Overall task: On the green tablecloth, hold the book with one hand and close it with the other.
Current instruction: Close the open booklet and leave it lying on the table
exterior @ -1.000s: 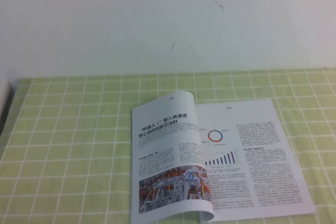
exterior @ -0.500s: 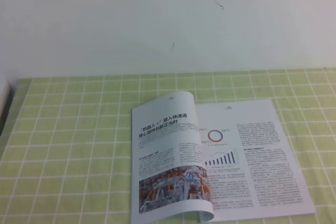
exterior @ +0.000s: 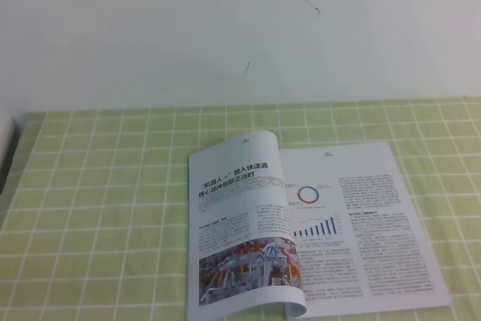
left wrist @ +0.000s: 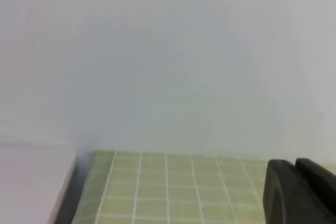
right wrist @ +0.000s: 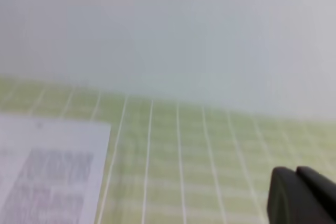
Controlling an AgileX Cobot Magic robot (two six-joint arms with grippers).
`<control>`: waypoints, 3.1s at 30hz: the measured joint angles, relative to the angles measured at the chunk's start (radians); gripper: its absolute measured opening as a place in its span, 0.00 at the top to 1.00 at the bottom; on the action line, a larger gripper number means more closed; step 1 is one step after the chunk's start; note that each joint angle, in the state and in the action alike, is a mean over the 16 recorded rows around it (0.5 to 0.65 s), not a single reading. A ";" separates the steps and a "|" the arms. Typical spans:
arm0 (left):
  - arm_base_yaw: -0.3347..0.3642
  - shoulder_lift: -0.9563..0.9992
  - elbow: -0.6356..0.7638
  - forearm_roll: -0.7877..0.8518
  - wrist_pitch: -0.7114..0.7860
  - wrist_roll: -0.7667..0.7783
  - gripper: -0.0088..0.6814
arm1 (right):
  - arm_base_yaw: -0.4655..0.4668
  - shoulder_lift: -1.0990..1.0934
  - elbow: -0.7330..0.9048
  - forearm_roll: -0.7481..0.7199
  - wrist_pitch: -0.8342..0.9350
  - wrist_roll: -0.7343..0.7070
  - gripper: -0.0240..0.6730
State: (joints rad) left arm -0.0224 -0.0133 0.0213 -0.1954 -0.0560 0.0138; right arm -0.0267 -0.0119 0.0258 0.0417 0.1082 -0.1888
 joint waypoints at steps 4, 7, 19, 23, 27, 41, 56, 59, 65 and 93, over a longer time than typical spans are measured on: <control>0.000 0.000 0.000 -0.039 -0.107 -0.050 0.99 | 0.000 0.000 0.002 0.006 -0.197 0.012 0.97; 0.000 0.000 0.000 -0.063 -0.218 -0.103 0.99 | 0.000 0.000 0.003 0.015 -0.367 0.021 0.97; 0.000 0.000 -0.059 -0.104 -0.563 -0.213 0.99 | 0.000 0.000 -0.051 0.073 -0.866 0.029 0.97; 0.000 0.014 -0.146 -0.115 -0.576 -0.140 0.99 | 0.000 0.007 -0.157 0.090 -0.896 0.035 0.97; 0.000 0.055 -0.275 -0.124 -0.549 -0.042 0.99 | 0.000 0.043 -0.321 0.086 -0.805 0.060 0.97; 0.000 0.395 -0.729 -0.094 0.014 0.186 0.99 | -0.001 0.501 -0.847 0.029 -0.092 0.160 0.97; -0.055 0.767 -0.783 -0.112 0.479 0.189 0.99 | -0.001 0.923 -0.877 0.203 0.264 0.079 0.97; -0.091 0.845 -0.783 -0.107 0.474 0.186 0.99 | -0.001 0.987 -0.877 0.284 0.368 -0.021 0.97; -0.160 1.026 -0.783 -0.142 0.452 0.190 0.99 | 0.003 1.144 -0.879 0.478 0.568 -0.329 0.97; -0.191 1.752 -0.956 -0.656 0.566 0.621 0.99 | 0.276 1.789 -0.932 0.766 0.440 -0.846 0.97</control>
State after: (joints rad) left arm -0.2138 1.7383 -0.9348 -0.8510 0.5105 0.6350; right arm 0.2491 1.7774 -0.9065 0.8079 0.5483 -1.0348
